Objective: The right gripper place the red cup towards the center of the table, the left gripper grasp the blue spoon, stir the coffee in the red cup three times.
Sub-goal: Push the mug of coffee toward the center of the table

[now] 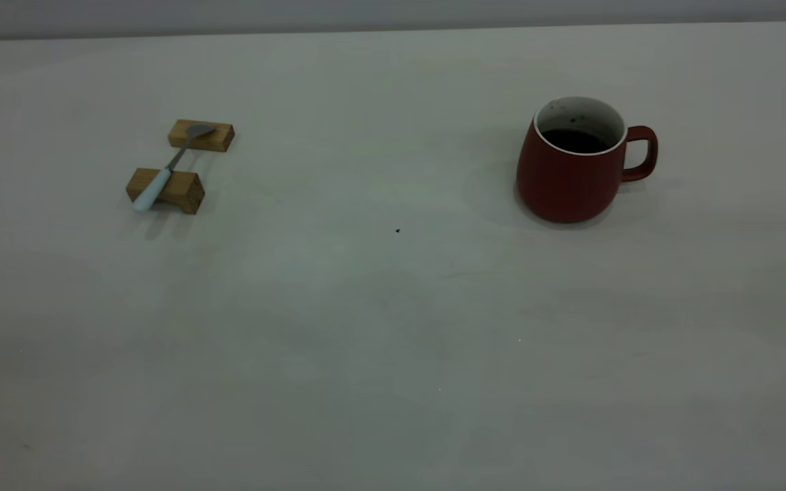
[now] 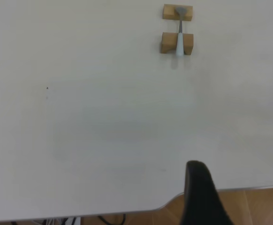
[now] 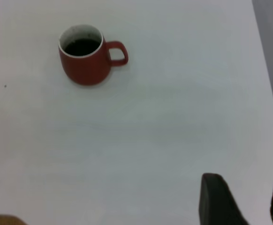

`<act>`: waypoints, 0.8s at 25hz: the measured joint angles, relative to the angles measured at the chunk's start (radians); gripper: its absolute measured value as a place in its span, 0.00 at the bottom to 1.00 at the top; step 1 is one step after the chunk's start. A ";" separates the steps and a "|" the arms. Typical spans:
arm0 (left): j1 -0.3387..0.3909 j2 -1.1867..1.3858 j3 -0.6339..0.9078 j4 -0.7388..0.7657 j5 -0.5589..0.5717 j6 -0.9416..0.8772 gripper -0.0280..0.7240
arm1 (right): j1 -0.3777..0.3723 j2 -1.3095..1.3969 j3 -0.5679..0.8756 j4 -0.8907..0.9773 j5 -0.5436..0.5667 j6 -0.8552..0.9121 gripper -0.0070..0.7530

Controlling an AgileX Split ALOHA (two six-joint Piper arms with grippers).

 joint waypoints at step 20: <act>0.000 0.000 0.000 0.000 0.000 0.000 0.70 | 0.001 1.321 -0.395 -0.081 -0.401 -0.434 0.93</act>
